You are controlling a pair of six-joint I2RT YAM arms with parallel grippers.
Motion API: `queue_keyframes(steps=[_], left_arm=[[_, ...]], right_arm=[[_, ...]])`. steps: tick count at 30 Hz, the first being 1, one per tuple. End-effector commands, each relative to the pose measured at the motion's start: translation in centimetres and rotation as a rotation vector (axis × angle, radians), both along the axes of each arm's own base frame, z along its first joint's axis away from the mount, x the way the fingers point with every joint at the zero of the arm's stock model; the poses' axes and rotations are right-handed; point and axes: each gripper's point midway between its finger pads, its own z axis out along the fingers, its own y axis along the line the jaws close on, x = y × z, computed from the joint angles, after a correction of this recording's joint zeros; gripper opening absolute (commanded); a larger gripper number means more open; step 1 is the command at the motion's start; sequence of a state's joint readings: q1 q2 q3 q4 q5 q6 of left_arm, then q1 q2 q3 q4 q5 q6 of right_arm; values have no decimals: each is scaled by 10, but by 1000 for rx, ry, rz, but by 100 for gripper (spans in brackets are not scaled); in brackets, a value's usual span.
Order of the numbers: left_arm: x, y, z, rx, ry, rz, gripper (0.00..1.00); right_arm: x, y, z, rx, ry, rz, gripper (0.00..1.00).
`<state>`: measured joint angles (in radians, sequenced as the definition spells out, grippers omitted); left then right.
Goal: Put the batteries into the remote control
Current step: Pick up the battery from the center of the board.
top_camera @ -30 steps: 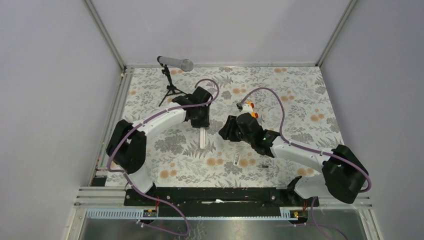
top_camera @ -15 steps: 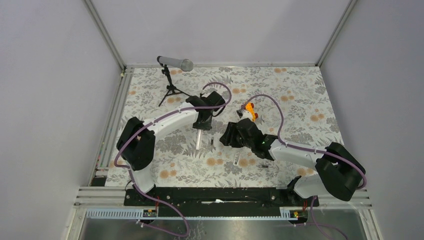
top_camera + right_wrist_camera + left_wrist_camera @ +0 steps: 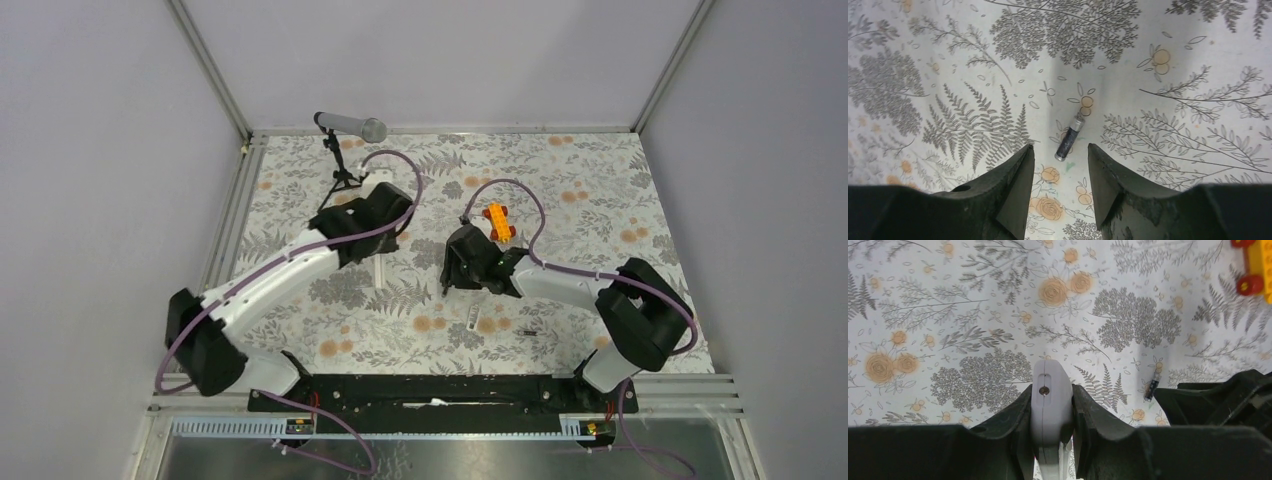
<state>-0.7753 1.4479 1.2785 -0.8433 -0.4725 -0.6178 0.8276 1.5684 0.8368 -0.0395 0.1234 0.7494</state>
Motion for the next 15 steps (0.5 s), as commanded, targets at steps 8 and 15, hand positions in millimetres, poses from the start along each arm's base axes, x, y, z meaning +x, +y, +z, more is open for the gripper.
queue_keyframes(steps=[8, 15], left_arm=[[8, 33, 34, -198, -190, 109, 0], [10, 35, 33, -231, -191, 93, 0]], right_arm=[[-7, -30, -33, -304, 158, -104, 50], [-10, -31, -37, -329, 182, -122, 37]])
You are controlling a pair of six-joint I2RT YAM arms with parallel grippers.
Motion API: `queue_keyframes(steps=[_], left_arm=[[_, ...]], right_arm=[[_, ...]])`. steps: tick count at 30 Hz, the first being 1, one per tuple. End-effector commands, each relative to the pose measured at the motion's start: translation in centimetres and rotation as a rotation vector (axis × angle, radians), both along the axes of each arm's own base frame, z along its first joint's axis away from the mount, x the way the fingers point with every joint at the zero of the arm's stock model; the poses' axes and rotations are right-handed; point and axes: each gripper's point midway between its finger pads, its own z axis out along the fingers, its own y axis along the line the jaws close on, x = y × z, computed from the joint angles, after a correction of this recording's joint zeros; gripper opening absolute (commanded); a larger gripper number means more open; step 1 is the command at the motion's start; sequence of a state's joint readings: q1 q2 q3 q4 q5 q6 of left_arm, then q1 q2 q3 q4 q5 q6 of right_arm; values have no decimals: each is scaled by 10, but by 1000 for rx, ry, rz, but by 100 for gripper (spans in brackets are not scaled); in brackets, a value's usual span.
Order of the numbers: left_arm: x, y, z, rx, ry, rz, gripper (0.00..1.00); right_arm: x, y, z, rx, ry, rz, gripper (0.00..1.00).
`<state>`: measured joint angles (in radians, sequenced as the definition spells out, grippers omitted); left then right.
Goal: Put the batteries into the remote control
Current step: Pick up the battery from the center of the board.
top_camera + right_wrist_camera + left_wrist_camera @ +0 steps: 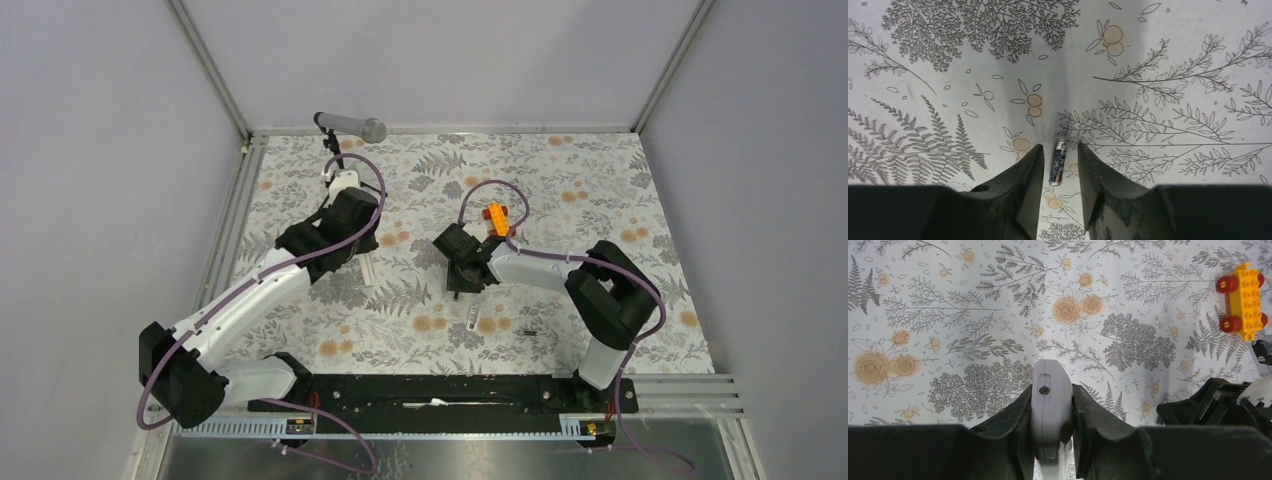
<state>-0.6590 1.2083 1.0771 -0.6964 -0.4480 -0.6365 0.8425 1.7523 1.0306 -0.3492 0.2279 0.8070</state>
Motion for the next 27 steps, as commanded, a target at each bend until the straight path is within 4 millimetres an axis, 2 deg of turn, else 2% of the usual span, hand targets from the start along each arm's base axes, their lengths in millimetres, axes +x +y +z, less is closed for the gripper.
queue_keyframes(steps=[1, 10, 14, 17, 19, 21, 23, 24, 25, 27], left_arm=[[9, -8, 17, -76, -68, -24, 0], [10, -16, 11, -118, -59, -59, 0], [11, -22, 11, -146, -61, -90, 0], [12, -29, 12, -205, -62, -147, 0], [12, -39, 12, -270, -58, -212, 0], [10, -54, 12, -350, -48, -310, 0], [8, -66, 13, -413, -30, -377, 0], [6, -75, 15, -446, -24, -420, 0], [4, -80, 14, -466, -13, -447, 0], [3, -92, 18, -511, -11, -496, 0]], right_arm=[[-7, -11, -4, -82, 35, -31, 36], [-15, -16, -7, -154, 50, 43, 29], [-14, -14, -9, -150, 45, 62, 15], [-6, -10, 2, -118, -10, 66, 3], [3, -4, 21, -61, -84, 65, 0], [11, 3, 49, 20, -181, 76, 0], [17, 11, 84, 132, -295, 98, 0], [20, 20, 107, 228, -367, 118, 0], [16, 20, 121, 276, -408, 134, 1], [13, 31, 160, 432, -518, 176, 2]])
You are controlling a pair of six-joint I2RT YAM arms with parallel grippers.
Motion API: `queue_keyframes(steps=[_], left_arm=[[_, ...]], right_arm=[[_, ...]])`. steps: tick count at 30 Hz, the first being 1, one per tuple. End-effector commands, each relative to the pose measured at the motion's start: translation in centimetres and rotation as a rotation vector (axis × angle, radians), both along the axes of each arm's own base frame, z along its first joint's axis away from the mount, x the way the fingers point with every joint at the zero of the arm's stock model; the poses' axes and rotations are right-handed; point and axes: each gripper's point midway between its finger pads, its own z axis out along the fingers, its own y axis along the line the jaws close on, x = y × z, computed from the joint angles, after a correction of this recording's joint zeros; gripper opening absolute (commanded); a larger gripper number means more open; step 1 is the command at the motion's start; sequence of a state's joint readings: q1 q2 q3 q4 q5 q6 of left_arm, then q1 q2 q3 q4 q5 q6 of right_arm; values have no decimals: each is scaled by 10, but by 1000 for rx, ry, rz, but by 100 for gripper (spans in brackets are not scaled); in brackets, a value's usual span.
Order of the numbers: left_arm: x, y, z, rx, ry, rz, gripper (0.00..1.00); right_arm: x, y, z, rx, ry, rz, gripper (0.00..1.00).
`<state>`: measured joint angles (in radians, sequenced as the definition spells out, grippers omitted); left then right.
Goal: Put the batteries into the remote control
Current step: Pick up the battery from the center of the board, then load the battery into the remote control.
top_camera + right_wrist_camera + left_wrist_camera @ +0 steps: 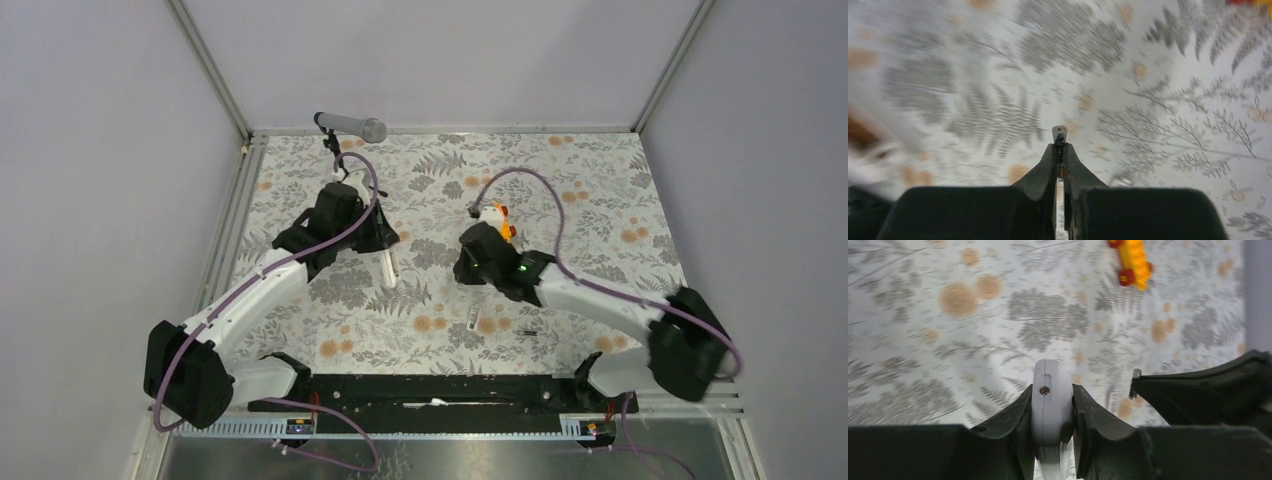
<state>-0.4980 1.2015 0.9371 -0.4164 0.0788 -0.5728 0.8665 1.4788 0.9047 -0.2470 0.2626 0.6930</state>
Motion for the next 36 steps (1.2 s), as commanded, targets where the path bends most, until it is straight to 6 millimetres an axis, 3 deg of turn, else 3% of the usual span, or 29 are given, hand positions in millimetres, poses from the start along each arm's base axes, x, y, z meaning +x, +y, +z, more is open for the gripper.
queue_keyframes(steps=[1, 5, 9, 15, 20, 36], left_arm=[[0, -51, 36, -219, -91, -232, 0], [2, -69, 47, -305, -105, -299, 0], [-2, -78, 52, -351, -78, -339, 0], [-5, -73, 42, -314, 59, -273, 0], [-9, -77, 48, -360, 148, -234, 0], [-22, -81, 60, -396, 276, -243, 0]], right_arm=[[10, 37, 112, 383, -326, 122, 2], [-1, 46, 151, 542, -434, 201, 4], [0, 51, 167, 582, -504, 232, 4], [-5, 65, 173, 602, -539, 290, 5], [-15, 75, 170, 599, -547, 324, 5], [-16, 78, 153, 538, -590, 347, 7]])
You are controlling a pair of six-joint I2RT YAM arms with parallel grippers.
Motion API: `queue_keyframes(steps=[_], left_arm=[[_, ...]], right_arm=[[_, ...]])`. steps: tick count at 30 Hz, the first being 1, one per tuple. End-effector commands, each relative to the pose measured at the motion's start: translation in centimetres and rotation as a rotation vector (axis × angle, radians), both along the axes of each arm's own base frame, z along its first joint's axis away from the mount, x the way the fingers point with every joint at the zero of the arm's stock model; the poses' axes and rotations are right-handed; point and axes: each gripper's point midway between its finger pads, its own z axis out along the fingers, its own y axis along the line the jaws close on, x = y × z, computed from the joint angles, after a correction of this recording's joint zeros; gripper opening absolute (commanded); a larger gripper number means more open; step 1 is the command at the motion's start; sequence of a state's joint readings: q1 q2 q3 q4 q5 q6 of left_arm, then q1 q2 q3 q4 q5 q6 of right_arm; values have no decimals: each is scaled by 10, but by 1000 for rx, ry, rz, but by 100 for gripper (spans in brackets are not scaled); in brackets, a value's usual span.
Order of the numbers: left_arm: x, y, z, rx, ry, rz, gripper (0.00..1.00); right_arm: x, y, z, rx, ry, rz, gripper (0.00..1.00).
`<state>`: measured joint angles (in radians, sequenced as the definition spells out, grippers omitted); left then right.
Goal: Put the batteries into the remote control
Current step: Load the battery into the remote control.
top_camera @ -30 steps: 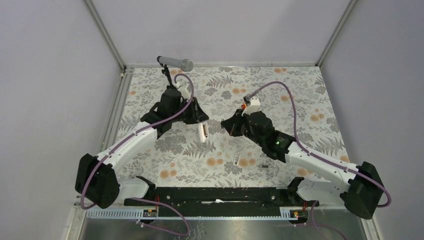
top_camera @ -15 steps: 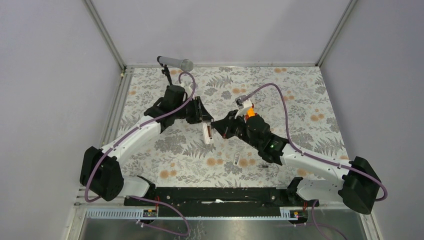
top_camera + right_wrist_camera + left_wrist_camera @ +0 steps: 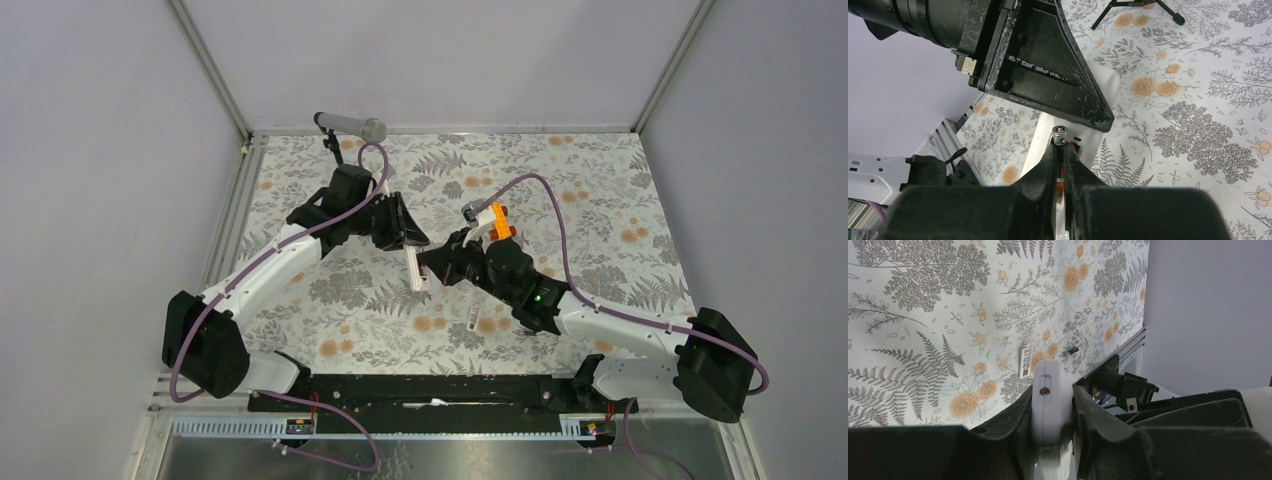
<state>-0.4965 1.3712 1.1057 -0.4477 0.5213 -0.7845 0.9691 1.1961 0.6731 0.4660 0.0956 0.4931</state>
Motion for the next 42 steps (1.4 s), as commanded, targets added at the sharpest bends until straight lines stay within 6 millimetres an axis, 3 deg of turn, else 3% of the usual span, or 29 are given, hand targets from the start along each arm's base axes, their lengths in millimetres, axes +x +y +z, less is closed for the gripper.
queue_keyframes(steps=[1, 14, 21, 42], left_arm=[[2, -7, 25, -61, -10, -28, 0], [5, -9, 33, -81, -12, -26, 0], [8, -7, 33, -81, -13, -13, 0], [7, -8, 12, -64, 22, -23, 0]], right_arm=[[5, 2, 14, 25, -79, -16, 7], [-1, 2, 2, -4, -103, 15, 11], [-5, -2, -5, -9, -71, 11, 18], [-4, 2, 18, 38, -54, 6, 29]])
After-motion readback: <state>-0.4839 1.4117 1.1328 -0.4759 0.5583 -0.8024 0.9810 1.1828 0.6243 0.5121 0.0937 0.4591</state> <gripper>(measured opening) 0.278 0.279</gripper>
